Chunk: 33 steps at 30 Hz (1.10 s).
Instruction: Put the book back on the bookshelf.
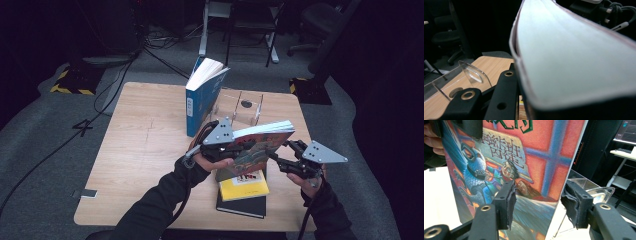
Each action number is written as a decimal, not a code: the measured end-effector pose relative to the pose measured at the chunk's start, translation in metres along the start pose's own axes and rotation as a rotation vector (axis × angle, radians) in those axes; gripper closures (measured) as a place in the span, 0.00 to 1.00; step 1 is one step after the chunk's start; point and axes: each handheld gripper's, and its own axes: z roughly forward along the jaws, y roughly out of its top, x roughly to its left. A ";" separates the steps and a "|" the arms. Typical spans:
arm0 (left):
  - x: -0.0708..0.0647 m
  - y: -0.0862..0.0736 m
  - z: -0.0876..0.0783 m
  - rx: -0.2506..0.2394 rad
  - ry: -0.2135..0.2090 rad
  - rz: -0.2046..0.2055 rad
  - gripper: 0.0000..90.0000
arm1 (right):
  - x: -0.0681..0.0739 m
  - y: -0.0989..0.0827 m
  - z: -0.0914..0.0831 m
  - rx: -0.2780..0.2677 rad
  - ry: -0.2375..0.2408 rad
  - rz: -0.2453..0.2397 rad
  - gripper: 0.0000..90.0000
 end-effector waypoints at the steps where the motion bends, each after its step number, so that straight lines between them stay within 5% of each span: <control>1: 0.000 0.000 0.000 0.000 0.000 0.000 0.80 | 0.000 0.000 0.000 0.000 0.000 0.000 0.50; 10: 0.004 0.000 0.001 -0.005 0.016 -0.027 0.81 | -0.001 0.002 -0.003 0.016 0.001 0.001 0.43; 17: 0.010 0.011 -0.001 0.004 0.061 -0.010 0.82 | -0.002 -0.002 -0.007 0.040 -0.004 0.001 0.38; 28: 0.044 0.021 -0.033 0.006 0.262 -0.021 0.82 | -0.010 -0.021 -0.010 0.129 -0.027 0.034 0.36; 33: 0.056 0.025 -0.047 -0.003 0.320 -0.031 0.82 | -0.013 -0.027 -0.008 0.145 -0.034 0.039 0.35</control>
